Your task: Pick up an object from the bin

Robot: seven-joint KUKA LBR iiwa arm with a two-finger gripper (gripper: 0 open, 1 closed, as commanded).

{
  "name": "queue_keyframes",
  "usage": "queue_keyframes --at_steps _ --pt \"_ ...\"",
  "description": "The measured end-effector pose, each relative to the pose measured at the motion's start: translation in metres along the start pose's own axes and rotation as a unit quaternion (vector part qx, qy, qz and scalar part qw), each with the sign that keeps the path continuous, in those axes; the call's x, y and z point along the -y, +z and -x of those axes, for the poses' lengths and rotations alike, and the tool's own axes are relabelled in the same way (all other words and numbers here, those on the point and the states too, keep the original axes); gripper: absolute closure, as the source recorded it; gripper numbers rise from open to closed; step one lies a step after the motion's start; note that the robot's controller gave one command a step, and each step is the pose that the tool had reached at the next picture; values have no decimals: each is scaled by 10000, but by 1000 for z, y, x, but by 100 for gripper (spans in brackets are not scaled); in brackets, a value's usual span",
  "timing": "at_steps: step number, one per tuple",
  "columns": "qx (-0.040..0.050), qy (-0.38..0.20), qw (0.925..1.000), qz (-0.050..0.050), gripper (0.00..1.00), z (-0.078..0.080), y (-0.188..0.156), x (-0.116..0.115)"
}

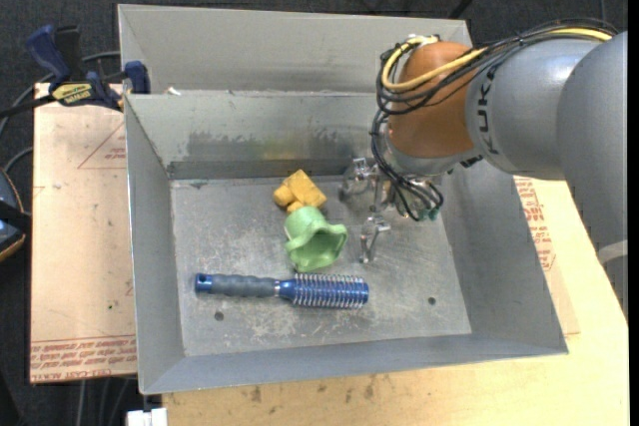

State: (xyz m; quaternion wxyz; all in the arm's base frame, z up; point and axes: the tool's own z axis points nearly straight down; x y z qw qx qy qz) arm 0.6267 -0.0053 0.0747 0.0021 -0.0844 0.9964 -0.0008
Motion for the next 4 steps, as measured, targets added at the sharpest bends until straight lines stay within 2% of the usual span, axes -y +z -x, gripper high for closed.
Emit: queue_keyframes --at_steps 1,2,3,4 --pt "1 1132 9936 24 0 -52 -69 -60" --pt "45 1874 9823 17 0 -112 0 -91" --pt "60 1870 9823 22 100 -110 -2 -91" --pt "15 1852 9827 10 100 -108 -163 -80"
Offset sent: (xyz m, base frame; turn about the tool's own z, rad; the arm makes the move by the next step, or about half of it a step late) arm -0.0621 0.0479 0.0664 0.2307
